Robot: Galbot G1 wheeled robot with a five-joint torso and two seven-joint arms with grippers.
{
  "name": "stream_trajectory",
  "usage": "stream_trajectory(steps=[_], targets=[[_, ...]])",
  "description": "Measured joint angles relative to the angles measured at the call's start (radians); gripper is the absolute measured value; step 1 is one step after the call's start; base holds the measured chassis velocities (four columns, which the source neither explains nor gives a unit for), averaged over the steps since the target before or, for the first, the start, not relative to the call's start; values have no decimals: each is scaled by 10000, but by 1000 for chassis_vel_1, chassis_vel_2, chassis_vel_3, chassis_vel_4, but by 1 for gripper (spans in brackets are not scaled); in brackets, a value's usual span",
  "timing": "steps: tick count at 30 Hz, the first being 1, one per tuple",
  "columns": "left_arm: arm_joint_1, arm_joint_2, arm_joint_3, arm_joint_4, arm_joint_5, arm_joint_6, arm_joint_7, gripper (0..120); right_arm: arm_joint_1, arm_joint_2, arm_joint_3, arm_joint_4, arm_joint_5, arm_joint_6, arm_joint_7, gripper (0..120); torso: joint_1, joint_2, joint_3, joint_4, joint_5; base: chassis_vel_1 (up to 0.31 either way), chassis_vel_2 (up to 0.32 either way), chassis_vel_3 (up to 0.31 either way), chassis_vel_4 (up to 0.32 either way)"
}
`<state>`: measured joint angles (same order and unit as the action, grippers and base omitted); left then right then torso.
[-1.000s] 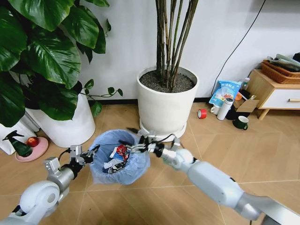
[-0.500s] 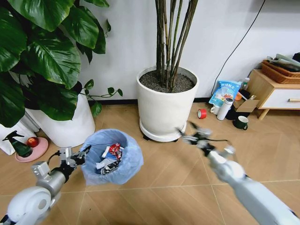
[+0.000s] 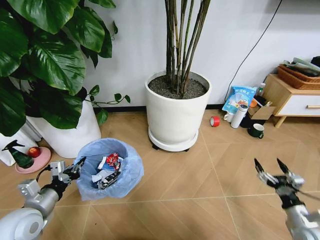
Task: Pick up the trash bin and place the garbage on the floor into it.
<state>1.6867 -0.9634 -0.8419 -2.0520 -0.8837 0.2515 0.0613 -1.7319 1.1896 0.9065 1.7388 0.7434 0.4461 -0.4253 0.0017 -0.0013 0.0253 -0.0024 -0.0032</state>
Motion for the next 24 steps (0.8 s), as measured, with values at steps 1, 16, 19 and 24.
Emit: stream_trajectory(steps=[1,16,19,24], targets=[[0,0,0,0,0,0,0,0,0,0,0,0,0,0,0,100,0,0,0,0,0,0,0,0,0],[1189,-722,-798,-209,442,-193,355,0,424,323,-869,-69,-235,267,-40,100,1,-1,2,2,1,0,0,0,0],[1148,-721,-836,-124,407,-200,355,0,572,290,-964,-209,-233,269,-46,100,2,-2,2,3,2,0,0,0,0],[975,-738,-816,62,390,-204,351,0,788,231,-1080,-418,-251,271,-53,100,2,-2,2,3,1,0,0,0,0]])
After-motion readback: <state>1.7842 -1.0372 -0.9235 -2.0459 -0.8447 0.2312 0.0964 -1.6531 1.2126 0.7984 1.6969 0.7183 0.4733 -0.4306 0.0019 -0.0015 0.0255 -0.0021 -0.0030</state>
